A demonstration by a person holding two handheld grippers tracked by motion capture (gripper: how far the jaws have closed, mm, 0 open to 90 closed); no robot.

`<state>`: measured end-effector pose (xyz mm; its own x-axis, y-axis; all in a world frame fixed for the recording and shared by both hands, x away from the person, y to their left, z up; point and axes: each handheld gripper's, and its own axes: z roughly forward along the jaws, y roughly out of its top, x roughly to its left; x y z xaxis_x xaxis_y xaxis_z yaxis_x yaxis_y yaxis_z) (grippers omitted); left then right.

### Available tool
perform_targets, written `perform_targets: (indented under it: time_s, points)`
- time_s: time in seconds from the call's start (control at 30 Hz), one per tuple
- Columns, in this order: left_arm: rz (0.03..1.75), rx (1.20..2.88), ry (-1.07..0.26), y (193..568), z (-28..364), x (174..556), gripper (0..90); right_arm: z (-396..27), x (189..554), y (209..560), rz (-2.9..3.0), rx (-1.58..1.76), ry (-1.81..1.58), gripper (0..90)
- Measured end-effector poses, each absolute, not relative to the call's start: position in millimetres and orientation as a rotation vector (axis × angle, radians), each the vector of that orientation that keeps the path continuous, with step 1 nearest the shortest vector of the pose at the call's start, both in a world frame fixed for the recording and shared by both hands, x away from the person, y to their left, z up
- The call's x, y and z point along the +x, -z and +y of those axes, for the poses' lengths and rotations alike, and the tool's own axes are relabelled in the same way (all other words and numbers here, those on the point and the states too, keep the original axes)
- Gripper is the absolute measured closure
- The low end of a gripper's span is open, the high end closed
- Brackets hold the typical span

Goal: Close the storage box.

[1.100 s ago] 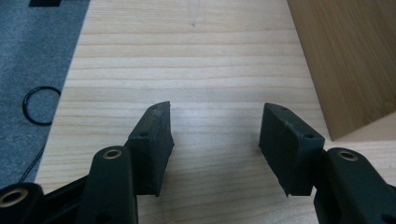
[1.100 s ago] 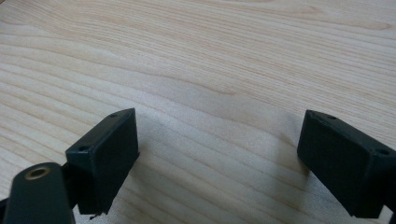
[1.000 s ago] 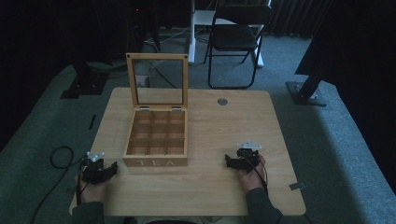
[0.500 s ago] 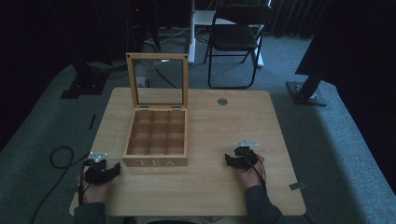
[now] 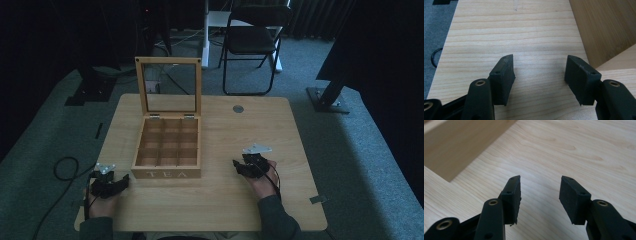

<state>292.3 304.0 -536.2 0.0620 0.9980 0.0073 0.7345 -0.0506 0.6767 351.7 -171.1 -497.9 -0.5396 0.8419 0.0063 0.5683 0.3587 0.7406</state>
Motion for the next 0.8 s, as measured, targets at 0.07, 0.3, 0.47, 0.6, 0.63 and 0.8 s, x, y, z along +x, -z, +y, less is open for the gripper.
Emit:
perform_targets:
  time_s: [0.07,0.3,0.47,0.6,0.63,0.8]
  points:
    - [1.722,1.837,-0.68,536,304,292,40.9,-167,353,494,2.241,1.23,-1.009,50.4]
    - [1.719,1.836,-0.681,537,304,292,40.9,-157,358,479,2.216,1.192,-1.005,49.5]
    - [1.718,1.835,-0.682,537,304,292,40.9,-146,364,470,2.213,1.172,-1.024,48.2]
    - [1.715,1.837,-0.681,537,304,292,40.8,-139,369,459,2.198,1.167,-1.057,47.5]
    - [1.715,1.837,-0.681,537,304,292,40.9,-136,371,456,2.196,1.16,-1.056,47.1]
    - [1.714,1.838,-0.681,537,304,292,40.9,-127,381,443,2.187,1.147,-1.079,46.9]
